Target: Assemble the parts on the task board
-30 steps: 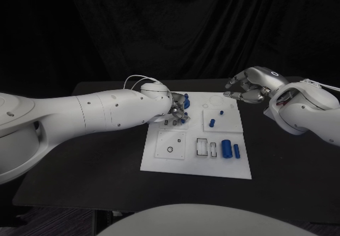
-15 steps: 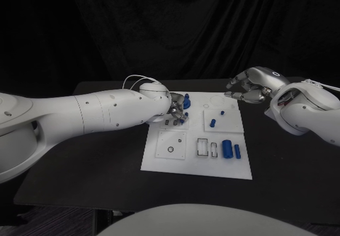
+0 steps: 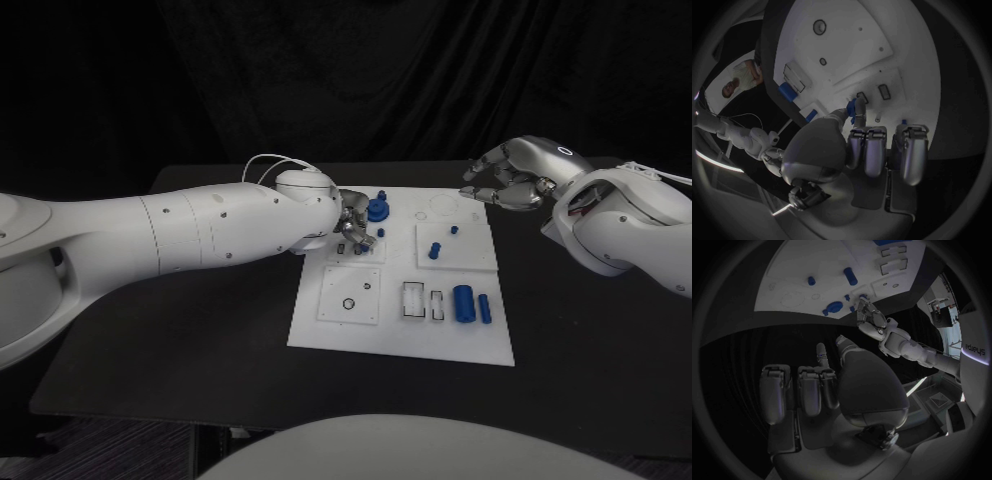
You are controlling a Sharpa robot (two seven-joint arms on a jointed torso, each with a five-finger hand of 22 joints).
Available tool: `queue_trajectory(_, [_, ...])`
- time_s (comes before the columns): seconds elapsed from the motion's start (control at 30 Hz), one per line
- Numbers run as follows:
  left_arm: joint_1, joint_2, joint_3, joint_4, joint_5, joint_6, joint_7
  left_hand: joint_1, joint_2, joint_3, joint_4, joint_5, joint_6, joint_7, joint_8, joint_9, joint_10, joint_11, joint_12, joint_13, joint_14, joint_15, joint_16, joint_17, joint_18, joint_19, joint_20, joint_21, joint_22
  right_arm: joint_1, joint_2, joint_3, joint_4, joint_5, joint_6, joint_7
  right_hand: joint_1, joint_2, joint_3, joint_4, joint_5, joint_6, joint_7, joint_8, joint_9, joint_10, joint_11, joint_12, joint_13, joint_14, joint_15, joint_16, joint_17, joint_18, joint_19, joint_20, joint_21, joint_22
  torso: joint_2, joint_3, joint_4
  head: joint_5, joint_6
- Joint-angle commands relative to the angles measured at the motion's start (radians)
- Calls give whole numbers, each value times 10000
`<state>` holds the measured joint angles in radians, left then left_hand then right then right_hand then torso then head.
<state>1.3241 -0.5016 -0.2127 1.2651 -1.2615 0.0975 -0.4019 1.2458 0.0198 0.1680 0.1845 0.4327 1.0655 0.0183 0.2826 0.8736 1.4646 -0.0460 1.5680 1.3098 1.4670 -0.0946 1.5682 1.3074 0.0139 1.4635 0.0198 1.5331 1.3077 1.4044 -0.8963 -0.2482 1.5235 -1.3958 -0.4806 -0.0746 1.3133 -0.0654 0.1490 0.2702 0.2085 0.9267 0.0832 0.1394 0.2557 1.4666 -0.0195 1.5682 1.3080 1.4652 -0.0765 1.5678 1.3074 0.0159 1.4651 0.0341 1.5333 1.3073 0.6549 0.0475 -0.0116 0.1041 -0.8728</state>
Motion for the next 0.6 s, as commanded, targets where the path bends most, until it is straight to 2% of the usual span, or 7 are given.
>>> queue_trajectory(0.03, [-31,-80,2,86,-42,-86,114,-1,-70,116,-48,-39,42,-35,-67,19,1062,-77,28,2610,1038,-51,26,2634,53,568,-59,-46,1967,-16,-29,9,-2,-8,55,-223,25,36,18,-51,42,61,-14,-15,-4,1042,84,26,2628,1056,70,30,2634,-41,801,83,-24,2479,3,-4,1,9,2])
queue_trajectory(0.6, [-31,-429,2,377,-41,-487,-371,-194,-145,441,-52,-29,142,-40,-126,90,1062,-79,28,2610,1038,-51,26,2634,52,572,-57,-51,1974,-17,-19,9,-23,-8,139,-250,41,47,24,-68,40,71,-3,-23,-8,1042,93,26,2628,1056,77,30,2634,-33,783,89,-52,2468,0,-6,-9,53,2])
